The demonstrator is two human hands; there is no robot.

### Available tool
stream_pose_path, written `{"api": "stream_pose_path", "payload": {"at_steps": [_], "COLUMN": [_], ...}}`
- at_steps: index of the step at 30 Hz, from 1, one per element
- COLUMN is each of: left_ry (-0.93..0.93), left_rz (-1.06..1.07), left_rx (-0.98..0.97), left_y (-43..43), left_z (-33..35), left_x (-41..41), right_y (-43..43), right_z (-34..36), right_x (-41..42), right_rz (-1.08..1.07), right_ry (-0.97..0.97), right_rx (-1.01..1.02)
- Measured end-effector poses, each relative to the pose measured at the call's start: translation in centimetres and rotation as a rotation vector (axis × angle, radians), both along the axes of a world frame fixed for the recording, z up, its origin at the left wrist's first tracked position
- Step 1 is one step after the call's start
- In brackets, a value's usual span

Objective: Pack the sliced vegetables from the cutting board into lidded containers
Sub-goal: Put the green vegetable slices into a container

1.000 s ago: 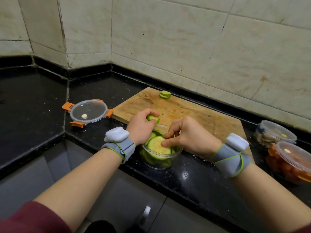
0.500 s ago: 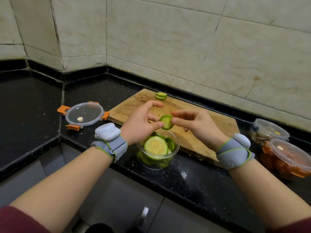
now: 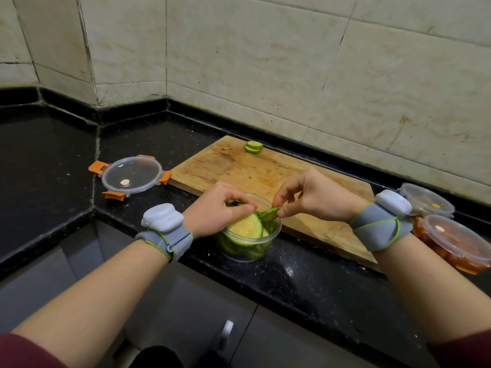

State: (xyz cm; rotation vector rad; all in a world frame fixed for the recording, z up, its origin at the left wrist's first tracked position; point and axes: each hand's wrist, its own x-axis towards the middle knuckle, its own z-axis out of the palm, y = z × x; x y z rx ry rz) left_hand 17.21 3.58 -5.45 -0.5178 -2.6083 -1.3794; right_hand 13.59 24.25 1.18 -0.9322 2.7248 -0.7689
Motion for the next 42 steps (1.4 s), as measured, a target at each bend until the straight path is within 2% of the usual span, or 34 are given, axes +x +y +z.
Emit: {"api": "stream_pose_path", "payload": {"at_steps": [7, 11, 17, 22, 24, 27, 30, 34, 37, 42], "left_ry": [0.038, 0.027, 0.003, -0.085, -0.138, -0.153, -0.083, -0.102, -0.112, -0.111], "left_rz": [0.017, 0.016, 0.029, 0.014, -0.033, -0.06, 0.052, 0.227, 0.343, 0.429], "left_rx": [0.048, 0.089, 0.074, -0.013, -0.046, -0.026, 0.042, -0.071, -0.154, -0.192], "left_y": [0.3, 0.2, 0.1, -0.2, -0.7, -0.8, -0.7, -1.1, -1.6, -1.1], "left_z": [-1.1, -1.3, -1.0, -0.1, 0.7, 1.8, 2.0, 0.5, -1.0, -1.7], "left_x": [-0.4, -0.5, -0.5, -0.9, -1.6, -2.7, -5.4, -10.9, -15.8, -23.8], "right_y": [-1.4, -2.3, -1.6, -1.6, -1.1, -0.3, -0.1, -0.8, -1.6, -3.4], "right_z": [1.0, -1.0, -1.2, -1.4, -1.1, -0.7, -1.2, -2.9, -4.6, -6.6], "right_x": [-0.5, -0.6, -0.6, -0.7, -1.5, -3.6, -6.8, -11.3, -15.4, -23.3], "right_rz": [0.065, 0.045, 0.012, 0.016, 0.003, -0.121, -0.207, -0.345, -0.457, -0.538], "right_ry": [-0.054, 0.097, -0.097, -0.146, -0.195, -0.222, -0.241, -0.224, -0.186, -0.057], "right_rx": [0.183, 0.239, 0.126, 0.121, 0.037, -0.221, -0.34, -0.264, -0.288, -0.231]}}
